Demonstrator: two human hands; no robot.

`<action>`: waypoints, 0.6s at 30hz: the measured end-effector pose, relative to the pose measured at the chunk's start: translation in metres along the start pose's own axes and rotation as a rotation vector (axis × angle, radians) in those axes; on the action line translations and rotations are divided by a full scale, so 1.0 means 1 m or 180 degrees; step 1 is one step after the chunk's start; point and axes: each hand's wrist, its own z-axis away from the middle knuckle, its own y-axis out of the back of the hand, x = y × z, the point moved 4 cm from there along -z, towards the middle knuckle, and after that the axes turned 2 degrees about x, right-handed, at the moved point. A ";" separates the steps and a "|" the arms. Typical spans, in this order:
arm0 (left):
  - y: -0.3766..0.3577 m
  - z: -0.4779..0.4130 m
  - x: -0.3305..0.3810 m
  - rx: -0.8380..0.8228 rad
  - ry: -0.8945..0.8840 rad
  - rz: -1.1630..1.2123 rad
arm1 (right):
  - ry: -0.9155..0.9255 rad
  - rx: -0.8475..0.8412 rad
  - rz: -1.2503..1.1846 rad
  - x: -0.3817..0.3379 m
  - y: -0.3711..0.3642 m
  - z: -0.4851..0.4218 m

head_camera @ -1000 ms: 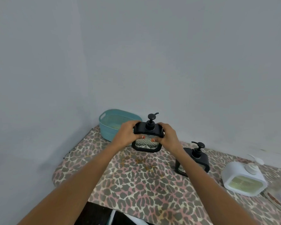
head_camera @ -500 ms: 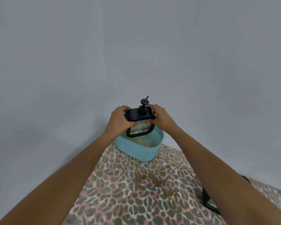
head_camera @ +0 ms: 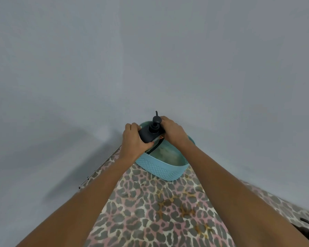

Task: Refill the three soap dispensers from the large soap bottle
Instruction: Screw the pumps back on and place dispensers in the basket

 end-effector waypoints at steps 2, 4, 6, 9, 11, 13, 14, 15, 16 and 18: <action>-0.003 0.002 -0.004 -0.0045 -0.0004 0.0020 | 0.0064 -0.0037 0.0081 -0.002 -0.009 -0.003; -0.004 0.002 -0.007 -0.0065 0.0068 -0.0008 | 0.0131 -0.0010 -0.0046 -0.003 -0.016 -0.005; -0.003 0.002 -0.008 -0.0055 0.0205 -0.0060 | 0.0121 0.0152 -0.0400 -0.003 -0.021 -0.005; -0.005 0.003 -0.007 -0.0047 0.0279 -0.0152 | -0.0017 0.0429 -0.0860 0.001 -0.028 -0.001; -0.006 0.005 -0.007 -0.0010 0.0307 -0.0127 | -0.0118 0.0562 -0.0859 0.003 -0.030 0.002; -0.006 0.006 -0.007 0.0016 0.0318 -0.0072 | -0.0169 0.0659 -0.0428 0.004 -0.031 0.004; -0.006 0.007 -0.006 0.0012 0.0321 -0.0040 | -0.0167 0.0633 -0.0220 0.004 -0.033 0.004; -0.006 0.007 -0.006 -0.0003 0.0321 -0.0019 | -0.0174 0.0543 -0.0248 0.005 -0.035 0.004; -0.005 0.007 -0.006 -0.0041 0.0314 -0.0027 | -0.0225 0.0374 -0.0462 0.003 -0.037 0.005; -0.005 0.008 -0.004 -0.0224 0.0264 -0.0131 | -0.0331 0.0100 -0.0837 0.001 -0.038 0.010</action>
